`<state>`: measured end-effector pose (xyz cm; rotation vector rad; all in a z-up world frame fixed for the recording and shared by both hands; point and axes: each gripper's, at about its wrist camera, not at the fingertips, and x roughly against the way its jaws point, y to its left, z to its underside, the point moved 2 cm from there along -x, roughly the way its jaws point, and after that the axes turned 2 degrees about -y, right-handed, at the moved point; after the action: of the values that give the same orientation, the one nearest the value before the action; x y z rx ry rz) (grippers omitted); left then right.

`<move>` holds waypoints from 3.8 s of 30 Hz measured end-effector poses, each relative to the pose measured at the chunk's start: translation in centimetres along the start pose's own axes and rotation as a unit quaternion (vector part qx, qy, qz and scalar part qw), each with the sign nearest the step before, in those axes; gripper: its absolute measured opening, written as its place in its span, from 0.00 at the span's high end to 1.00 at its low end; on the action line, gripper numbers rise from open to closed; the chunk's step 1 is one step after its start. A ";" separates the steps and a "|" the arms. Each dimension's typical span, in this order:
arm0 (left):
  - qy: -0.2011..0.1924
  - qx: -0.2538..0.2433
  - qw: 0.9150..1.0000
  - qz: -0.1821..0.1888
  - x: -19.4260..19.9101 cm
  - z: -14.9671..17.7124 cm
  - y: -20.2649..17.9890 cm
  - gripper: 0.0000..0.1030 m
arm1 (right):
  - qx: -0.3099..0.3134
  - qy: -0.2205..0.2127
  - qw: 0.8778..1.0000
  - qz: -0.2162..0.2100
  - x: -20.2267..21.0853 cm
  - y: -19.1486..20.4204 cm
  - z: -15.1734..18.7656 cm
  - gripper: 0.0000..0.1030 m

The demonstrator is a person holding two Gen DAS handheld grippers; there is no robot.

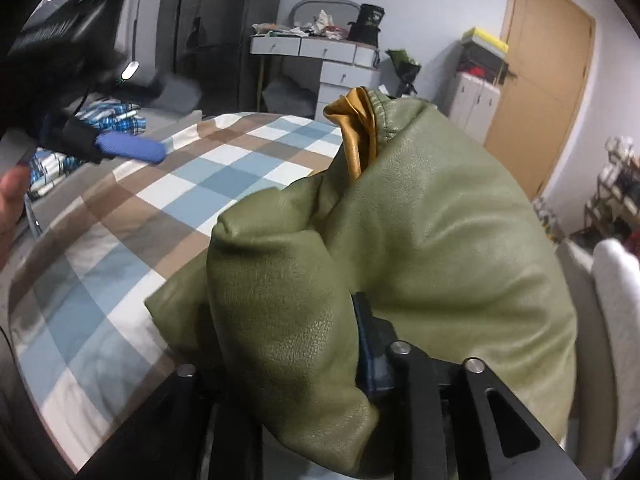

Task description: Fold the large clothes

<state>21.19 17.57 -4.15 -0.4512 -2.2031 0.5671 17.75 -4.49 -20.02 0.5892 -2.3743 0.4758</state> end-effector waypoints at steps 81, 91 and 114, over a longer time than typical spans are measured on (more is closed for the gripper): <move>0.078 -0.222 0.969 -0.072 -8.4 4.3 -11.6 0.91 | -0.195 0.077 0.959 -0.190 2.9 -15.2 -1.1 0.95; 0.082 -0.137 0.983 -0.087 -10.8 10.0 -5.9 0.87 | -0.105 0.153 0.971 -0.151 -6.7 -12.4 -11.7 0.95; 0.047 -0.147 0.982 -0.110 -10.4 11.5 -6.0 0.87 | -0.049 0.191 0.980 -0.014 -4.2 -16.6 -10.7 0.92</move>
<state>17.89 4.60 -14.05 -0.3704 -2.2155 0.0979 34.54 -12.09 -11.91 0.4403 -2.0084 0.4158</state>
